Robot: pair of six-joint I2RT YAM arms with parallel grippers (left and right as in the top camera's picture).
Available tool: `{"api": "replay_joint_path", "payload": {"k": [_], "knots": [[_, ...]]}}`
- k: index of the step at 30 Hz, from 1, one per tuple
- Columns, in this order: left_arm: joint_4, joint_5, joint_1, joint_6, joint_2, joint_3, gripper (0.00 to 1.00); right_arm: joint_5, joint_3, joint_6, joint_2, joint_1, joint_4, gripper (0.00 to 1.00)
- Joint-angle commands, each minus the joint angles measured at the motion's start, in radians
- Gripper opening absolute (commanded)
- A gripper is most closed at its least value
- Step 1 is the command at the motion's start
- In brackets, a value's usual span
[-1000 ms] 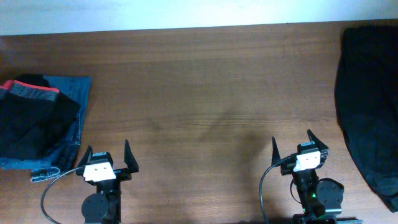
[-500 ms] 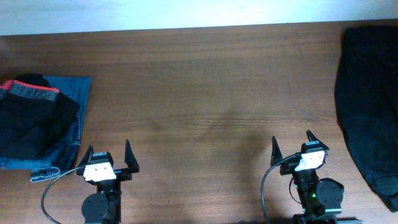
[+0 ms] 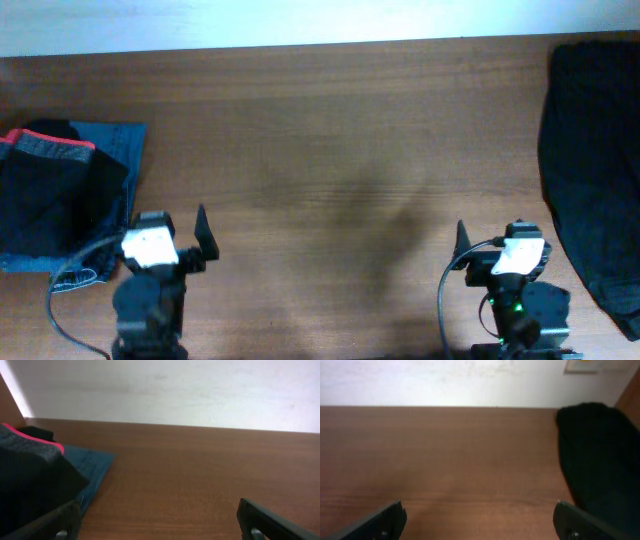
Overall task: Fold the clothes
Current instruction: 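Reach the right gripper to the black pants at the right edge and grasp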
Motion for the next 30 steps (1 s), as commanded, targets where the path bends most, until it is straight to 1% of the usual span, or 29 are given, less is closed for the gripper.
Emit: {"api": "replay_joint_path", "payload": {"k": [1, 5, 7, 9, 12, 14, 15, 17, 19, 21, 23, 26, 28, 30], "knots": [[-0.029, 0.034, 0.004, -0.010, 0.165, 0.145, 0.99, 0.048, 0.124, 0.032, 0.126, 0.005, -0.034, 0.99], [-0.113, 0.063, 0.004, -0.010, 0.342, 0.299, 0.99, 0.048, 0.277, 0.032, 0.307, 0.005, -0.117, 0.99], [-0.147, 0.069, 0.004, -0.011, 0.399, 0.348, 0.99, 0.048, 0.360, 0.032, 0.400, 0.005, -0.176, 0.99], [-0.174, 0.114, 0.004, -0.010, 0.449, 0.392, 0.99, 0.047, 0.443, 0.032, 0.492, 0.005, -0.248, 0.99], [-0.173, 0.192, 0.004, -0.010, 0.491, 0.427, 0.99, 0.027, 0.570, 0.032, 0.634, 0.005, -0.368, 0.98], [-0.157, 0.205, 0.004, -0.010, 0.504, 0.433, 0.99, -0.004, 0.645, 0.031, 0.716, 0.005, -0.426, 0.99], [-0.149, 0.204, 0.004, -0.010, 0.507, 0.433, 0.99, 0.005, 0.682, 0.027, 0.755, 0.004, -0.459, 0.99], [-0.135, 0.204, 0.004, -0.006, 0.512, 0.433, 0.99, 0.084, 0.732, 0.036, 0.814, -0.005, -0.497, 0.99], [-0.132, 0.204, 0.004, -0.006, 0.516, 0.433, 0.99, 0.187, 0.777, 0.119, 0.877, -0.055, -0.541, 0.99], [-0.133, 0.204, 0.004, -0.006, 0.521, 0.433, 0.99, 0.205, 0.805, 0.160, 0.930, -0.138, -0.569, 0.99], [-0.135, 0.204, 0.004, -0.006, 0.525, 0.433, 0.99, 0.200, 0.814, 0.174, 0.991, -0.262, -0.575, 0.99], [-0.127, 0.204, 0.004, -0.006, 0.532, 0.433, 0.99, 0.170, 0.814, 0.149, 1.082, -0.413, -0.573, 0.99], [-0.120, 0.204, 0.004, -0.006, 0.536, 0.433, 0.99, 0.132, 0.814, 0.095, 1.158, -0.487, -0.567, 0.99], [-0.112, 0.204, 0.004, -0.006, 0.536, 0.433, 0.99, 0.111, 0.814, 0.051, 1.235, -0.530, -0.559, 0.99]]}}
